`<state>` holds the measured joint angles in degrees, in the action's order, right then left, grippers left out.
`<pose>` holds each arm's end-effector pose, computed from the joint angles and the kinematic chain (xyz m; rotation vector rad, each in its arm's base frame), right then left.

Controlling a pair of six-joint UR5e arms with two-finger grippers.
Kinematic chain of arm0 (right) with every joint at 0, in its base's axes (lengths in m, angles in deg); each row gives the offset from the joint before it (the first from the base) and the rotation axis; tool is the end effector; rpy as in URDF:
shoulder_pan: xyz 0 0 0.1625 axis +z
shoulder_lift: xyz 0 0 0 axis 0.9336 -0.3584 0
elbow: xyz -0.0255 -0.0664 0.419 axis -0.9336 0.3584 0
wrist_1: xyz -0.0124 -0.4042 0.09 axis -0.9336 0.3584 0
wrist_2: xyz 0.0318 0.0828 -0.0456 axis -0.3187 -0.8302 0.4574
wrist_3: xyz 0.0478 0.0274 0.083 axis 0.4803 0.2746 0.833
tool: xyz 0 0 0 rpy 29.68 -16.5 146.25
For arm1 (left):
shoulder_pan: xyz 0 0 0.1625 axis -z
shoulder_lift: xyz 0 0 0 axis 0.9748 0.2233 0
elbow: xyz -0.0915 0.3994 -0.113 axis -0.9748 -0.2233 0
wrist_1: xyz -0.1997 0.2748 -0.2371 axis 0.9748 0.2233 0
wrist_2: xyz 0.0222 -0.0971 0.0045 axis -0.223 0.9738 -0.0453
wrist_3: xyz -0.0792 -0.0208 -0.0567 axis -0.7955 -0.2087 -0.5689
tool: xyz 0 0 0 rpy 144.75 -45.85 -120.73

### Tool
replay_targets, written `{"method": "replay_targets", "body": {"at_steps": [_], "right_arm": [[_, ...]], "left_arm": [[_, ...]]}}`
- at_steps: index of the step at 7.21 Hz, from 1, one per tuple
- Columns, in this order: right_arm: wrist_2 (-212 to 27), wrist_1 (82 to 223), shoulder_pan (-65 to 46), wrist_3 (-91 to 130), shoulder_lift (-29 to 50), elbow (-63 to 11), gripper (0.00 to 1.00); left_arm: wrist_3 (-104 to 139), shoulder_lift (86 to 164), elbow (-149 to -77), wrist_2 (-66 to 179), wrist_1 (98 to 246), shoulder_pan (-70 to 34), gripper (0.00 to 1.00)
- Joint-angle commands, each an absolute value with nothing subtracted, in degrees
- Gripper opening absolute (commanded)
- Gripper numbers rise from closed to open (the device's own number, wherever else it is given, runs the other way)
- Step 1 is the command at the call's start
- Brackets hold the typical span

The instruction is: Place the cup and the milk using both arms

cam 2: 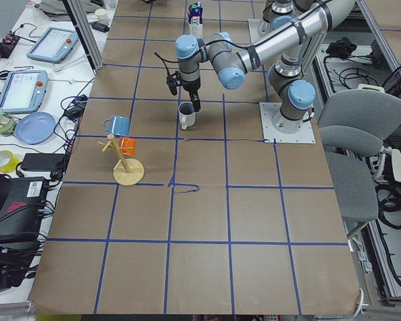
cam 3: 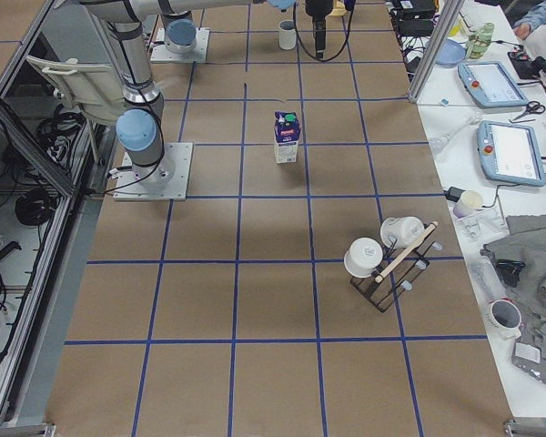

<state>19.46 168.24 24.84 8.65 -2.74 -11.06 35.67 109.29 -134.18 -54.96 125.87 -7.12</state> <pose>0.1717 -0.5429 0.5318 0.0382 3.1078 -0.1911 0.0344 -0.4853 0.3023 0.4537 -3.0739 -0.1774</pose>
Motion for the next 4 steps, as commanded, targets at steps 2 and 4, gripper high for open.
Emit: {"method": "replay_targets", "body": {"at_steps": [2,4], "right_arm": [[19.43,168.06,24.78,8.7,-2.78,-11.3,1.0],[19.52,168.06,24.78,8.61,-2.78,-11.39,1.0]], "left_arm": [[33.31,114.46,-134.53,-55.2,122.29,-7.23,1.0],[32.34,117.28,-134.7,-54.85,119.05,-7.23,0.85]]}}
